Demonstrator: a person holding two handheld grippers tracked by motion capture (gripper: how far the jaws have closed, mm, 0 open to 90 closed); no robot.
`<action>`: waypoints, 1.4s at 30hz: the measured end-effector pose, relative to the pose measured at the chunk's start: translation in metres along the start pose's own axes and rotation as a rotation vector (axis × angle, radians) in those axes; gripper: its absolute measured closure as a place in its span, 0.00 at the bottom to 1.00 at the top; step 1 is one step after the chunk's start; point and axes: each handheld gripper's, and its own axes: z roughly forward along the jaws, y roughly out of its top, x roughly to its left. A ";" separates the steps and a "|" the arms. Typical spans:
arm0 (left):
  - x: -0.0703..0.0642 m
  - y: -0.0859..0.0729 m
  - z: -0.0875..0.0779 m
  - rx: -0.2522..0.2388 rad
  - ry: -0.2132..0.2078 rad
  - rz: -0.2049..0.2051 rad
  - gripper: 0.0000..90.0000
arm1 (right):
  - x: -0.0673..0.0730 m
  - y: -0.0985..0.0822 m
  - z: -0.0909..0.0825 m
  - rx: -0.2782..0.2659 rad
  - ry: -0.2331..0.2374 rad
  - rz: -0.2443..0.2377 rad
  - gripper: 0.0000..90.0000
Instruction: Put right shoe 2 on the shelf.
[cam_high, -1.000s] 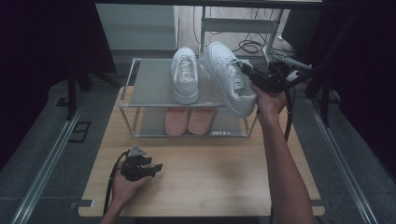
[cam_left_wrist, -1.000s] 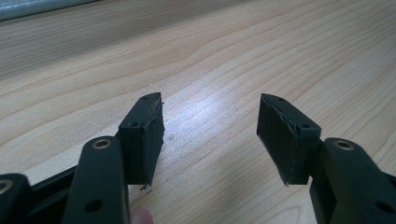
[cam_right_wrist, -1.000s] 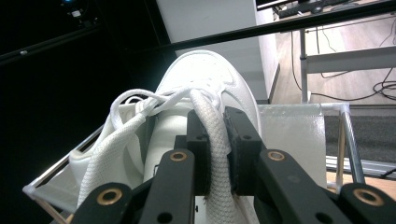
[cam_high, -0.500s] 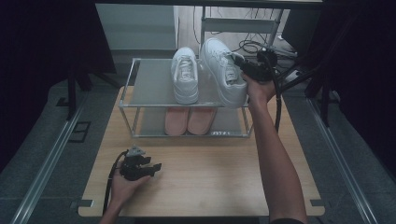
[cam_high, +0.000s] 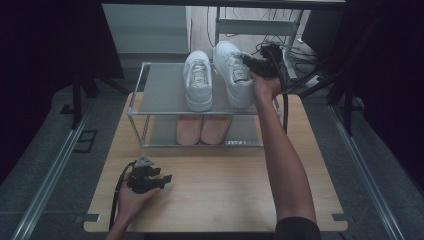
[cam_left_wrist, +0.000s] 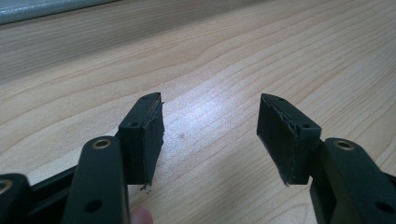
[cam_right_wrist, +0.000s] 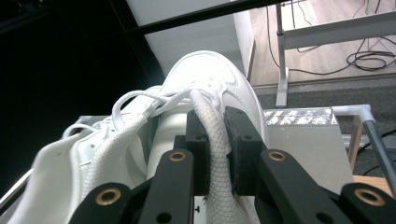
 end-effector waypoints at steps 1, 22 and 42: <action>0.000 0.000 0.000 -0.001 -0.001 -0.001 0.46 | 0.000 -0.001 0.004 0.005 -0.002 0.005 0.89; 0.000 0.000 0.002 0.008 0.002 0.004 0.46 | 0.009 -0.008 0.035 0.041 0.009 0.013 0.72; -0.003 0.000 0.005 0.015 -0.001 0.011 0.46 | -0.004 -0.020 -0.032 -0.018 0.098 -0.109 0.80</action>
